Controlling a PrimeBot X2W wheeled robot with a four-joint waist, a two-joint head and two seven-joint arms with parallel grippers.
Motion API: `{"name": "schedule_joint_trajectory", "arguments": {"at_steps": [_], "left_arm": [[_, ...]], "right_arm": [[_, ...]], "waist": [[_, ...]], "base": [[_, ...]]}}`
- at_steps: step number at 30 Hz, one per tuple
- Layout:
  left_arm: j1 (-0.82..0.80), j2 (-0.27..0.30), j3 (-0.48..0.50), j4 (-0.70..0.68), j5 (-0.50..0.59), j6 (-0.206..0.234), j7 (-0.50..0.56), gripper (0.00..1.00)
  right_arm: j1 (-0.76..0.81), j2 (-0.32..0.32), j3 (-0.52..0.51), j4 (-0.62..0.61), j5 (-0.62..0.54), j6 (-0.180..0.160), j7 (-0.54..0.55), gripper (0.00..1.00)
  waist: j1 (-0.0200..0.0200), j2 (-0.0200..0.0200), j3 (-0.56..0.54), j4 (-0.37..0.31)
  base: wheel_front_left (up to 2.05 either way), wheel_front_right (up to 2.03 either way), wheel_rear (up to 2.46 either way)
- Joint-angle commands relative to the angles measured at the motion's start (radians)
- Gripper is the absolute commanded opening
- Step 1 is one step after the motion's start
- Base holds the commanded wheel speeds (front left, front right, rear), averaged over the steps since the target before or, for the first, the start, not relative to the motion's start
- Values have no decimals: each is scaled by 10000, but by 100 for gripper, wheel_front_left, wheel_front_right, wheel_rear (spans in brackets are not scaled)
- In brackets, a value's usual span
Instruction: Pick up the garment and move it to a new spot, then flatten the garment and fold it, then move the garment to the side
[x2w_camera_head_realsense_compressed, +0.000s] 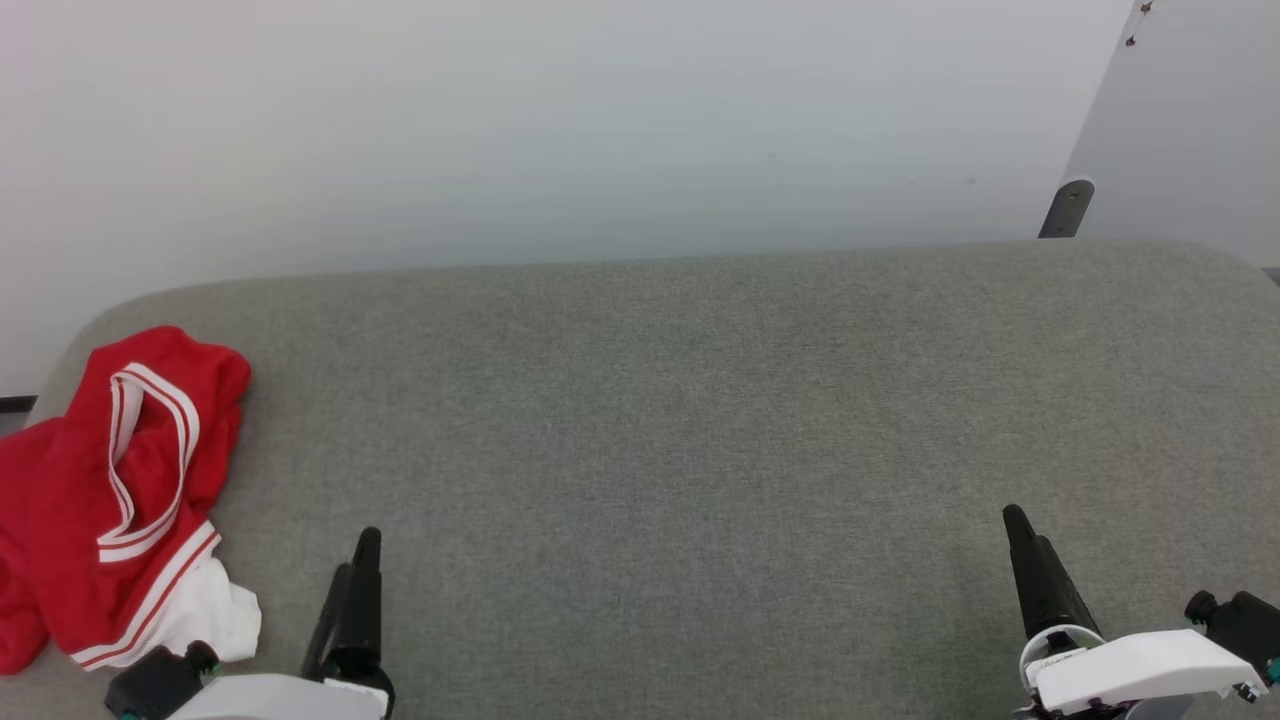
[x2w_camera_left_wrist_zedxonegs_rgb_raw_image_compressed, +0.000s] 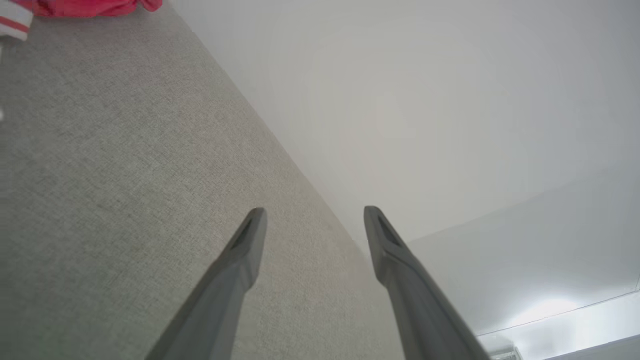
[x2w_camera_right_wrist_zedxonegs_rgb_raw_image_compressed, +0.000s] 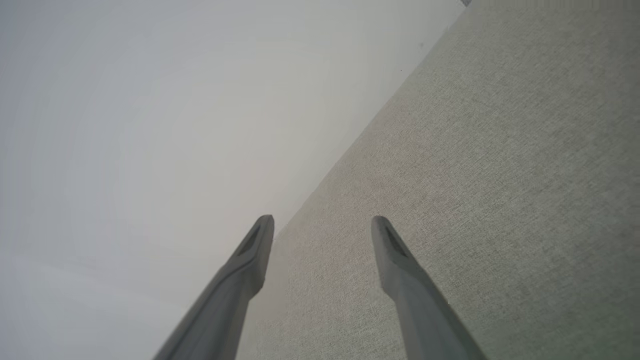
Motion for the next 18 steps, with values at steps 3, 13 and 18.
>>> {"name": "schedule_joint_trajectory", "arguments": {"at_steps": [3,13,18], "left_arm": [[-5,124,-12,-219,1059,109,-167,100],[136,201,-79,-419,3449,197,-464,100],[189,199,-52,-536,4419,224,-602,100]], "right_arm": [[-220,-17,-22,-63,-1081,5,-180,100],[-214,95,-55,-42,-3205,5,-435,100],[-192,155,-98,-58,-4074,6,-529,100]], "waist": [[0,0,-14,1],[0,0,-53,-22],[0,0,-79,-37]], "base": [[0,0,0],[0,0,0],[0,0,0]]}}
